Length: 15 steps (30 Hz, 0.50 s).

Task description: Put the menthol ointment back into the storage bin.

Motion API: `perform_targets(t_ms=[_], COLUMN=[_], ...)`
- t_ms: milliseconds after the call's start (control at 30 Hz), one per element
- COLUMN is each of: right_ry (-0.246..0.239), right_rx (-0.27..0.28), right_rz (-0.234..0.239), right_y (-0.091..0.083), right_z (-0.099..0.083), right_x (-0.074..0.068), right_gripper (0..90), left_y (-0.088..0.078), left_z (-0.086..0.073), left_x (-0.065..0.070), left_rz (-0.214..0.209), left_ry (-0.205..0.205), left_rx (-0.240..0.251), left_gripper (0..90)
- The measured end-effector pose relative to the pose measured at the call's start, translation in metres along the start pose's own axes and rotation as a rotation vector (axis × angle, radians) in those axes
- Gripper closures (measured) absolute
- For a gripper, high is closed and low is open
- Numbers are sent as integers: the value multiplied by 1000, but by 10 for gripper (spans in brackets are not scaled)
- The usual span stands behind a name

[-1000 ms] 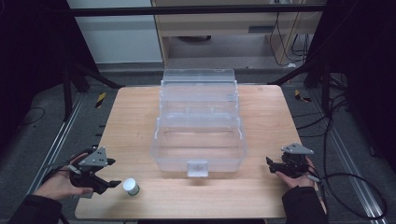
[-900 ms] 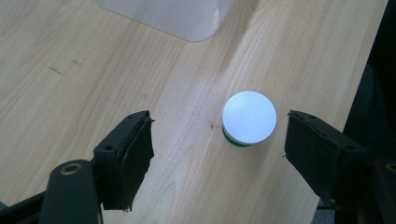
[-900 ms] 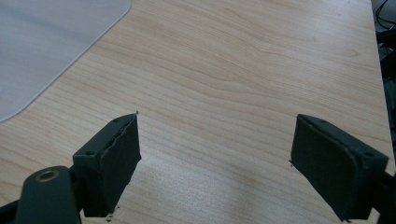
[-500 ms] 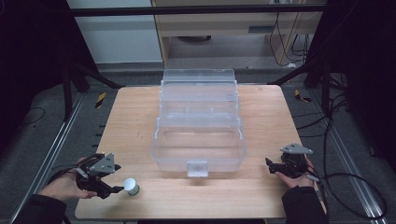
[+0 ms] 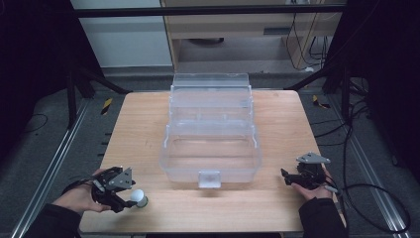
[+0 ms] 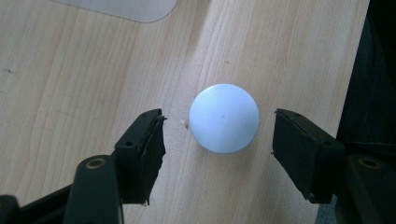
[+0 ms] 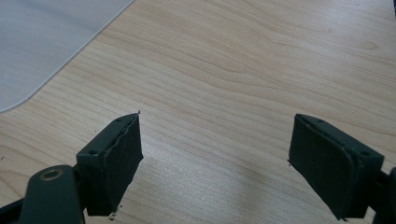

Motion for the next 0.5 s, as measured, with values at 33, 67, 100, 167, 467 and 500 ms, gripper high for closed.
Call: perform_targets(t_ms=[33,67,100,167,467,500], right_ry=[4,0,0,0,1,-1], right_rx=[-4,-2,-2,-4,-14,-15], right_rz=[3,3,3,4,10,10], right_y=[0,0,0,0,1,1], right_z=[0,0,0,0,-1,-1], right_x=[0,0,0,0,0,-1], right_gripper=[173,174,174,175,179,179], left_y=[1,4,4,7,15,16], left_z=[1,2,2,4,8,8], left_x=[0,-1,-1,-1,-3,-3], left_rz=[-3,-8,-8,-12,-38,-41], left_ry=[6,15,15,22,40,40], left_rx=[-6,-16,-16,-27,-61,-64], left_gripper=[348,358,365,381,450,455])
Point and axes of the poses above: each handheld gripper's, and its own axes: y roughly forward along the jaws, z roughly out of its top, x roughly to its right, the point moved 1 cm from there along y, roughly forward along the jaws, and after that the axes turned 8 degrees about y, right-handed, at the moved point
